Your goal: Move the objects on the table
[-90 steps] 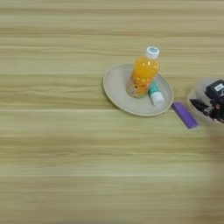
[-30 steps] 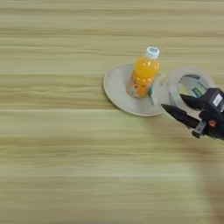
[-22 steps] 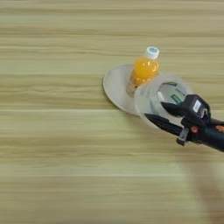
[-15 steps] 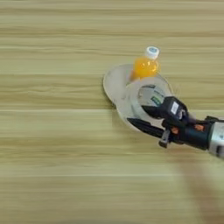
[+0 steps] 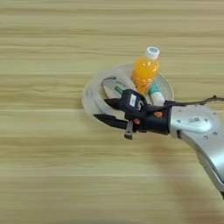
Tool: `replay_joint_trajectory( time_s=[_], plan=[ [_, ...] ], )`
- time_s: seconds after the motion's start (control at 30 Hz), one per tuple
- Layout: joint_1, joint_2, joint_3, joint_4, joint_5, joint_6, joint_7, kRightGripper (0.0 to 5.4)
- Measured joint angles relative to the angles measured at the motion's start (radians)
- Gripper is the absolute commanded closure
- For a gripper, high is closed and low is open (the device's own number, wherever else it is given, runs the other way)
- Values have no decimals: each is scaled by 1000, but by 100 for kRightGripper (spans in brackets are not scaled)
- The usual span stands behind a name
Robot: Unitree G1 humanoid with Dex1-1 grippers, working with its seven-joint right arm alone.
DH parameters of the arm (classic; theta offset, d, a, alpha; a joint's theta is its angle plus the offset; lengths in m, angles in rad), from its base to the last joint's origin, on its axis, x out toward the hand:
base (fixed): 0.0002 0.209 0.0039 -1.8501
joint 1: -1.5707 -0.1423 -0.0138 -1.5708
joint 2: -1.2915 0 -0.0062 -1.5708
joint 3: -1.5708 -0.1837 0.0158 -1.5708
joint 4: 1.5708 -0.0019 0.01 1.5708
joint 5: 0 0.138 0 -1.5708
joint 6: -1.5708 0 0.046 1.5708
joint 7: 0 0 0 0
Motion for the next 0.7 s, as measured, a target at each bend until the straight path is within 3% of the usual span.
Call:
replay_joint_trajectory(
  time_s=[0.2, 0.5, 0.7],
  plan=[
    [-82, 85, 78, 126, -71, -5, -28, 401],
    [-175, 229, 154, 328, -118, -19, -51, 401],
    [-209, 277, 180, 435, -136, -41, -45, 401]
  ],
)
